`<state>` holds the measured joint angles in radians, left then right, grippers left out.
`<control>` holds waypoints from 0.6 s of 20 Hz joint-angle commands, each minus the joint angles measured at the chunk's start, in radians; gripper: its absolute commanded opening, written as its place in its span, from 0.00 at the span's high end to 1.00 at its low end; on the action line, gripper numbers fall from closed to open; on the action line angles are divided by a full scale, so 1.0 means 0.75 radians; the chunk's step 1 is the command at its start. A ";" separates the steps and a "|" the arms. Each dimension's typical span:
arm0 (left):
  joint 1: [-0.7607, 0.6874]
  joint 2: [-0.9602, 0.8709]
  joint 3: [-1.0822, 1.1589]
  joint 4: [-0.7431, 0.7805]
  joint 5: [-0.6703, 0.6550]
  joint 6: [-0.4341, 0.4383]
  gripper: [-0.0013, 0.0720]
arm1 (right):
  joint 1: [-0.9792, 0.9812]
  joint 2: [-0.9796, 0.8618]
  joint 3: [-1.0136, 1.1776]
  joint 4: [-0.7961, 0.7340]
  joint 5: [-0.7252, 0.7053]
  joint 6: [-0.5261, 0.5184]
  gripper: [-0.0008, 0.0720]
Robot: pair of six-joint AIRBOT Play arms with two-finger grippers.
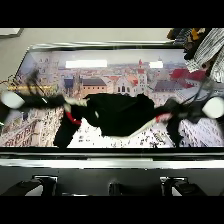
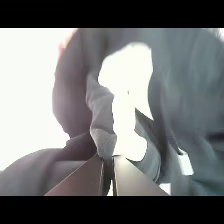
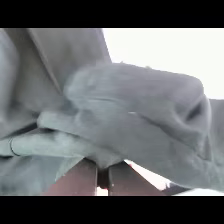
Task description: Fold the clothes and pants, and hang the long-sleeved shirts on hangers.
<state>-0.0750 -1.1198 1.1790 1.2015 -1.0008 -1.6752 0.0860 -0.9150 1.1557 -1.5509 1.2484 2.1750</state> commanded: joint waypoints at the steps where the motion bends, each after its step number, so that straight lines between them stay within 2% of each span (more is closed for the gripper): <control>1: 0.059 0.011 0.563 0.421 -0.212 -0.038 0.95 | -0.001 0.000 0.475 -0.307 -0.021 0.017 0.93; 4: 0.059 0.096 0.894 0.642 -0.258 -0.157 0.95 | -0.001 0.008 0.878 -0.486 0.033 0.006 0.93; 7: 0.059 0.245 0.997 0.711 -0.256 -0.227 0.95 | -0.001 0.072 1.152 -0.557 0.061 -0.023 0.93; 9: 0.059 0.358 0.996 0.723 -0.268 -0.283 0.95 | -0.001 0.161 1.202 -0.567 0.063 -0.023 0.93; 12: 0.059 0.480 0.996 0.721 -0.296 -0.281 0.94 | -0.001 0.282 1.202 -0.566 0.139 -0.023 0.93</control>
<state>-0.0319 -0.8452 1.9003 1.7039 -1.1992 -1.8591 0.0864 -0.7769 2.0090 -1.9446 1.3087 2.1620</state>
